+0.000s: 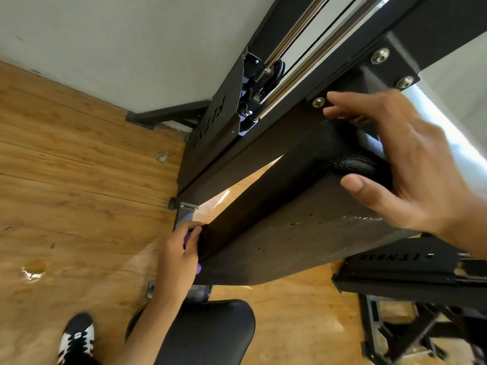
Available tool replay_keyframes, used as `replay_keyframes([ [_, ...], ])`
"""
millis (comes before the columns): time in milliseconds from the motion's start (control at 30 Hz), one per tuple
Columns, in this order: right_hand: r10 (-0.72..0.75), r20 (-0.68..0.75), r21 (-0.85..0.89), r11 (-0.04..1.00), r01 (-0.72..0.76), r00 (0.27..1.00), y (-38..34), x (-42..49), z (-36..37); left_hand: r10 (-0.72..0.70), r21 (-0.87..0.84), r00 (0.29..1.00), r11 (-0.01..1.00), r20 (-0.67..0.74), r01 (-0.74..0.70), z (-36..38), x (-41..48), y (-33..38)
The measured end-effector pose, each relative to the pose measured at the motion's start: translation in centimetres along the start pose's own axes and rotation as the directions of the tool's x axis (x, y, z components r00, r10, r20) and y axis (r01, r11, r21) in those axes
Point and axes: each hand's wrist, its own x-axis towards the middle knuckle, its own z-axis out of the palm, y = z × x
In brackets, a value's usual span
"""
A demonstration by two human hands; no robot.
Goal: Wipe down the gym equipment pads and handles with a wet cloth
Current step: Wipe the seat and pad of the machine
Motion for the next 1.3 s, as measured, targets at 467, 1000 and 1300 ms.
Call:
replay_keyframes([
  [467,-0.002,-0.002,-0.037,0.999,0.002,1.000,0.0,0.1,0.3,-0.099,-0.211,0.986,0.975,-0.137,0.069,0.4,-1.2,-0.7],
  [1000,-0.009,0.001,0.003,1.000,0.009,1.000,0.2,0.3,0.0,0.572,-0.166,0.814,0.797,-0.100,-0.581,1.0,-1.1,12.5],
  [1300,0.000,-0.029,0.050,0.999,0.002,1.000,0.4,0.2,0.2,0.667,-0.287,0.725,0.670,-0.174,-0.685,2.3,-2.0,22.0],
])
